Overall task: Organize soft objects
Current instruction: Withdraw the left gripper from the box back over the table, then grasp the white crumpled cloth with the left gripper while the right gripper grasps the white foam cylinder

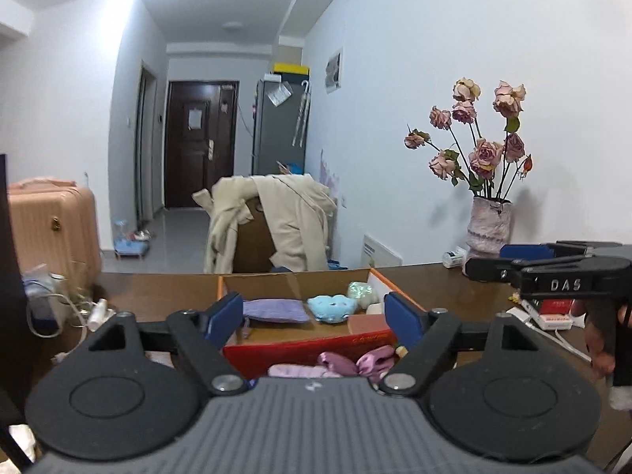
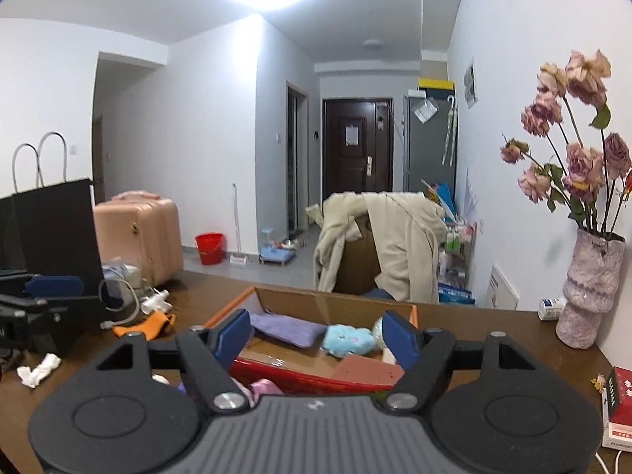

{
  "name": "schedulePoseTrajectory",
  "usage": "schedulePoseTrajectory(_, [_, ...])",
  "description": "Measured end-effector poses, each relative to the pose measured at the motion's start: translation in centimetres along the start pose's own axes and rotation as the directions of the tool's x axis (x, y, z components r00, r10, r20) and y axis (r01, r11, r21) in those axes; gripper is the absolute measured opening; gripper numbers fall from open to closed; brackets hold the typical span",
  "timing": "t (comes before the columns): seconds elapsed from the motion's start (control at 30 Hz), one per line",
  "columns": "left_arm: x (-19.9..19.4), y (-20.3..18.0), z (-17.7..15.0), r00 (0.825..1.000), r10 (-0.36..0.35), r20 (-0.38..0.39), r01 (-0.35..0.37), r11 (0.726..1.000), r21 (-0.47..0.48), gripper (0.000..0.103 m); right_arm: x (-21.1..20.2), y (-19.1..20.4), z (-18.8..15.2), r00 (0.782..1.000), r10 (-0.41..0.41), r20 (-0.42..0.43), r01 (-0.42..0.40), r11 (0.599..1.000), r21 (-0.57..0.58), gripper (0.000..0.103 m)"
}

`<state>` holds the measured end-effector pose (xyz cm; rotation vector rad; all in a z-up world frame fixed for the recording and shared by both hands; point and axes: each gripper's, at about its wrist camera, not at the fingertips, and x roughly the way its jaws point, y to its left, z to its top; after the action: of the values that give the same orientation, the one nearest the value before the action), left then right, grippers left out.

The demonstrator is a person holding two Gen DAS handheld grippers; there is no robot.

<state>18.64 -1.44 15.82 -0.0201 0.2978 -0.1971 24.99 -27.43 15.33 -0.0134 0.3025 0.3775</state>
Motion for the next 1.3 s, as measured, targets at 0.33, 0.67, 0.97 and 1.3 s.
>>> schedulePoseTrajectory(0.33, [-7.0, 1.6, -7.0, 0.998, -0.06, -0.012, 0.058, 0.992, -0.108, 0.097, -5.1, 4.1, -6.3, 0.998, 0.057, 0.012, -0.056, 0.998, -0.013, 0.089])
schedulePoseTrajectory(0.67, [-7.4, 3.0, -10.0, 0.992, -0.092, -0.086, 0.083, 0.991, -0.103, 0.097, -7.2, 7.4, -12.3, 0.989, 0.119, -0.09, -0.112, 0.99, 0.085, 0.092])
schedulePoseTrajectory(0.97, [-4.3, 4.6, -10.9, 0.992, -0.03, -0.125, 0.013, 0.991, -0.137, 0.097, -5.3, 7.5, -12.7, 0.989, 0.072, -0.131, -0.062, 0.995, 0.076, 0.092])
schedulePoseTrajectory(1.3, [6.6, 9.2, -12.0, 0.963, 0.086, -0.256, -0.143, 0.967, -0.213, 0.064, 2.2, 6.6, -13.4, 0.975, -0.013, -0.222, 0.036, 0.994, 0.099, 0.08])
